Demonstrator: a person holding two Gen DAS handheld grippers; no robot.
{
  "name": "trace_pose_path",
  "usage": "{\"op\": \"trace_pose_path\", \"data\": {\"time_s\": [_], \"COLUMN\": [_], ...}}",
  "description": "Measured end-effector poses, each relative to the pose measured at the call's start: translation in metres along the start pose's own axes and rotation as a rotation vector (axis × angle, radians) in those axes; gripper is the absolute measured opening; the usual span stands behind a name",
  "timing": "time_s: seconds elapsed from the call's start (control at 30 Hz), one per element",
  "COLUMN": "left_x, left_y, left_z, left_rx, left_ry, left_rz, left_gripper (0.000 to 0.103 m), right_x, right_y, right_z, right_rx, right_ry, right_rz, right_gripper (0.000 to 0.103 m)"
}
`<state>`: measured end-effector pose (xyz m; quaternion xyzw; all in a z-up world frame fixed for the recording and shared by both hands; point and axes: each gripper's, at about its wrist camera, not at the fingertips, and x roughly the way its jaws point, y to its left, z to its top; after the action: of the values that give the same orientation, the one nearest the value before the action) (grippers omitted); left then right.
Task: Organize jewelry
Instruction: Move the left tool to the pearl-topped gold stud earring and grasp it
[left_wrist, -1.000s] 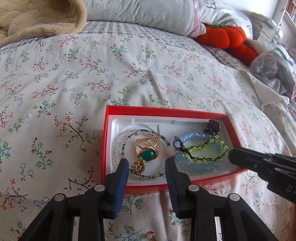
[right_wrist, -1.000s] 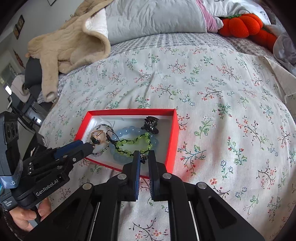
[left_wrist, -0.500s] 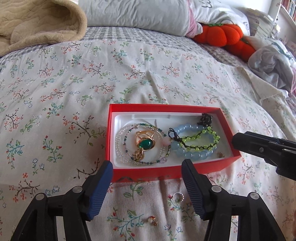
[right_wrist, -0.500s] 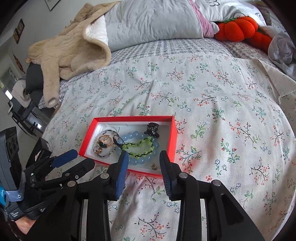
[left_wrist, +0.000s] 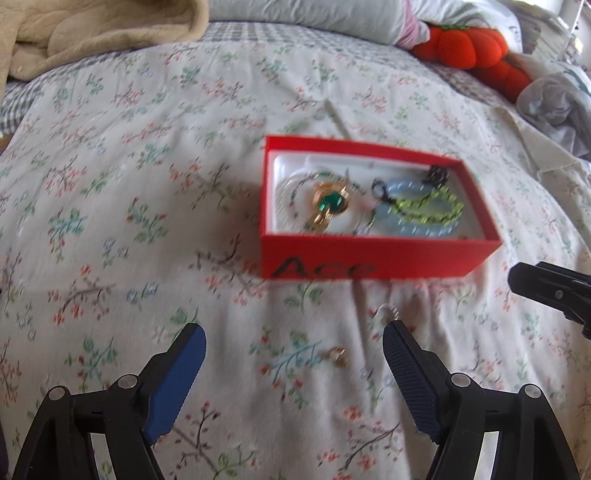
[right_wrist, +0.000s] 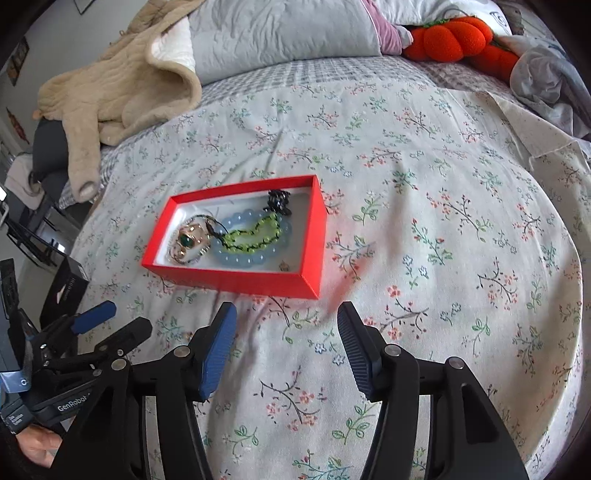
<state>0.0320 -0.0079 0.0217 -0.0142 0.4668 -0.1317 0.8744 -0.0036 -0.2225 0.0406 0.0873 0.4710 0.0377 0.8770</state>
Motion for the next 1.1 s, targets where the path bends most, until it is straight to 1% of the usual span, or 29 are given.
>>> {"op": "trace_pose_path", "data": {"time_s": [0.17,0.27,0.3,0.37,0.47,0.5,0.53,0.57,0.63,0.7,0.77,0.93,1.1], "left_x": [0.010,0.015,0.016,0.016,0.012,0.011,0.011,0.011,0.016,0.023,0.028,0.035,0.039], "left_y": [0.002,0.000,-0.001,-0.003,-0.007,-0.008,-0.009,-0.010,-0.014,-0.016,-0.018,-0.020,-0.026], "left_z": [-0.027,-0.040,-0.042,-0.047,-0.049,-0.050,-0.049,-0.048,-0.047,-0.046,-0.044,-0.040,-0.039], "left_rx": [0.032,0.068,0.079,0.103,0.111,0.111,0.109,0.107,0.104,0.101,0.100,0.087,0.106], "left_ry": [0.022,0.022,0.020,0.020,0.004,0.001,0.000,0.003,0.019,0.044,0.045,0.042,0.026], "left_rz": [0.066,0.082,0.076,0.034,-0.021,-0.047,-0.073,-0.096,-0.124,-0.137,-0.128,-0.132,-0.112], "left_gripper": [0.083,0.083,0.083,0.083,0.082,0.079,0.071,0.066,0.050,0.040,0.037,0.037,0.035], "right_x": [0.007,0.010,0.011,0.014,0.016,0.017,0.017,0.017,0.018,0.019,0.021,0.025,0.029], "right_y": [0.005,0.009,0.010,0.012,0.013,0.013,0.012,0.011,0.009,0.007,0.005,0.002,0.002], "right_z": [-0.022,-0.034,-0.038,-0.043,-0.048,-0.049,-0.050,-0.050,-0.050,-0.050,-0.049,-0.047,-0.046], "right_rx": [-0.041,-0.077,-0.087,-0.109,-0.142,-0.149,-0.152,-0.151,-0.145,-0.137,-0.128,-0.118,-0.119], "right_ry": [0.045,0.057,0.062,0.073,0.079,0.079,0.079,0.081,0.084,0.088,0.094,0.101,0.110], "right_rz": [-0.014,-0.033,-0.035,-0.042,-0.067,-0.073,-0.076,-0.076,-0.077,-0.079,-0.079,-0.079,-0.085], "right_gripper": [0.060,0.060,0.060,0.060,0.060,0.060,0.060,0.060,0.060,0.060,0.060,0.060,0.060]}}
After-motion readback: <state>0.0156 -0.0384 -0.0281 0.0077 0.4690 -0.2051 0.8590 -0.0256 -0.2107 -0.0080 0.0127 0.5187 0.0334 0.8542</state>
